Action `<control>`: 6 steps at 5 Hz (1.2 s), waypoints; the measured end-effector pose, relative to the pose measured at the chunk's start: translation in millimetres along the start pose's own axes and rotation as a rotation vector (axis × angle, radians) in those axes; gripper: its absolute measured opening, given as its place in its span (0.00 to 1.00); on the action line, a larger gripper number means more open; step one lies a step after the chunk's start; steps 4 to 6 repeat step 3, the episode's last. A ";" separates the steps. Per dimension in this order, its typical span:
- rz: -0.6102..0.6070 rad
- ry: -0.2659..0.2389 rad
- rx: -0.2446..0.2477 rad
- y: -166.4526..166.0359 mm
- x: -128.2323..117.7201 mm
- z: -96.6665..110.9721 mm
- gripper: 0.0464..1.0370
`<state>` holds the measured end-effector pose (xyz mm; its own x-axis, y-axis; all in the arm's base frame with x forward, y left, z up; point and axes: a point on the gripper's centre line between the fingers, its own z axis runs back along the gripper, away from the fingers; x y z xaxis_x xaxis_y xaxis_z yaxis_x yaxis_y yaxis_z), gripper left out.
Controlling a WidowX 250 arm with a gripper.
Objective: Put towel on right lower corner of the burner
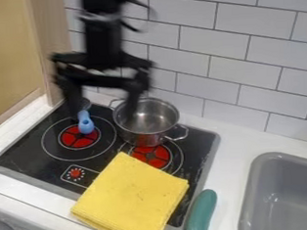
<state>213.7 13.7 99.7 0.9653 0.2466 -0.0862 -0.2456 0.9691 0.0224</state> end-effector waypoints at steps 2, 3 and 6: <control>0.040 0.001 0.053 45.7 45.6 -0.5 0.96; 0.067 0.026 0.076 67.8 52.6 -5.7 0.96; 0.067 0.026 0.076 67.8 52.6 -5.7 0.96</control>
